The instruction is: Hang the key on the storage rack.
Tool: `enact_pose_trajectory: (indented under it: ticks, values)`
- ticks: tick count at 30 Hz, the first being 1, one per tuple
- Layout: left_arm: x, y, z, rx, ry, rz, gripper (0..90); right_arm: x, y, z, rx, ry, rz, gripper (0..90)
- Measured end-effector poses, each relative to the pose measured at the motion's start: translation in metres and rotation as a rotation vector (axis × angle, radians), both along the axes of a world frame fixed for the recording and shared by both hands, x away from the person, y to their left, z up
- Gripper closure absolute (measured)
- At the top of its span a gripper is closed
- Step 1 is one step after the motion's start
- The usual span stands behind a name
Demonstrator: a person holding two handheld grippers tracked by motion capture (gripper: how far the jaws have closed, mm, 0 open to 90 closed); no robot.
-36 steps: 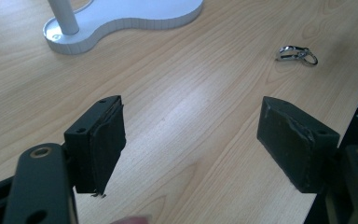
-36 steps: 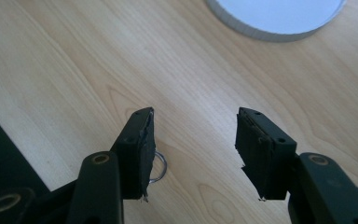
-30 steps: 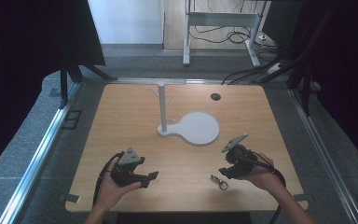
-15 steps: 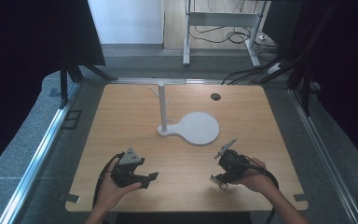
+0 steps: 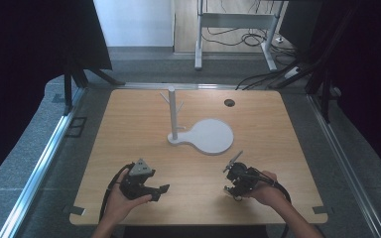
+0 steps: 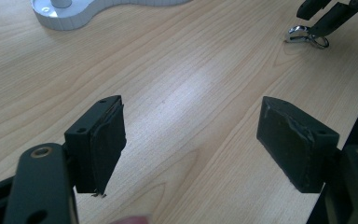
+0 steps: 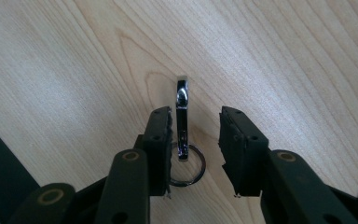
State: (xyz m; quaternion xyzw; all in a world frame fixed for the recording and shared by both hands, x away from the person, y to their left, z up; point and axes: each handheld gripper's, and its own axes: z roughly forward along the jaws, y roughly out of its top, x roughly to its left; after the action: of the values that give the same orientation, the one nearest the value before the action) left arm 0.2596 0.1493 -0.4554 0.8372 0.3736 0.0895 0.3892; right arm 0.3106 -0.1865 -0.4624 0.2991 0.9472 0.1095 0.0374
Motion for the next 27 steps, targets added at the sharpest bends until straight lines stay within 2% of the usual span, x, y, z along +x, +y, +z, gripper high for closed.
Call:
enact_pose_trajectory:
  ticks: [6,13,18,27]
  values:
    - [0.000,-0.001,-0.001,0.002,0.000,0.003,24.0,0.000,0.004,-0.005,-0.009,0.014,0.005,69.9]
    - [0.000,0.000,-0.002,0.000,-0.001,0.004,24.1,-0.001,0.005,-0.012,-0.042,0.029,0.010,76.4]
    - [0.000,-0.001,-0.003,0.004,0.003,0.001,24.0,-0.002,0.006,-0.013,-0.057,0.026,0.016,84.1]
    - [0.001,-0.001,-0.004,0.010,0.009,-0.003,24.1,-0.003,0.002,-0.013,-0.063,0.029,0.009,84.5]
